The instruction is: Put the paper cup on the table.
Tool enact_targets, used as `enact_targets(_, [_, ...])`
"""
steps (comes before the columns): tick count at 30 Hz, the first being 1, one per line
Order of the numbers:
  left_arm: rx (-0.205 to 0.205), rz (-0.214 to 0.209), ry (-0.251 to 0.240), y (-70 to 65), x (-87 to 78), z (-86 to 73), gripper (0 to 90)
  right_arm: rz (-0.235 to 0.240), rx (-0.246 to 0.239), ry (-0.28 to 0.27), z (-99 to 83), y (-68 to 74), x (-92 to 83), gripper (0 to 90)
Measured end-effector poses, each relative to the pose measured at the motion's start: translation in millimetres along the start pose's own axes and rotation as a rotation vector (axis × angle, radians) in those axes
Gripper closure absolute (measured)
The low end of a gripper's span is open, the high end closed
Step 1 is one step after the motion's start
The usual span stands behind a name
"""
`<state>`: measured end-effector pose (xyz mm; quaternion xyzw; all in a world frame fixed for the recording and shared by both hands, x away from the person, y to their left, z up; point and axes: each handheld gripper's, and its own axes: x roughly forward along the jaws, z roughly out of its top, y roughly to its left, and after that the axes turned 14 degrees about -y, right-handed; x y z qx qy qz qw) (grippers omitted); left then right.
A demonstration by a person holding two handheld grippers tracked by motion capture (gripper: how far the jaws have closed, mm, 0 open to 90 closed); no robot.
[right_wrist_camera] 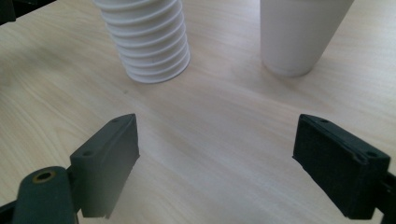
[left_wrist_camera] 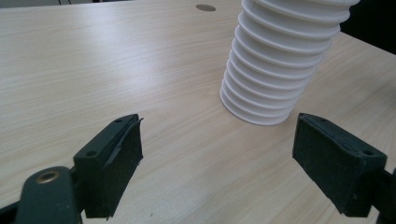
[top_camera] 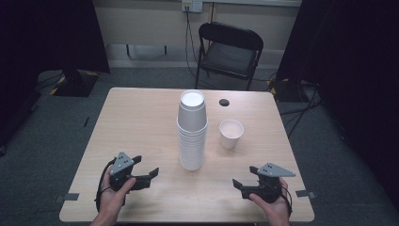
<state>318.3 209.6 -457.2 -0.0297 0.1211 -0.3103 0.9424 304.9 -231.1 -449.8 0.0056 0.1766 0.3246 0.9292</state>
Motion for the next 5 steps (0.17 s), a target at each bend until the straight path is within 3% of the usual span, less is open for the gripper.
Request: enact_targets(5, [0.004,-0.010,0.016,-0.2,2.2,-2.3,15.6,0.028,-0.024,0.034,-5.5,6.7,11.1,13.7])
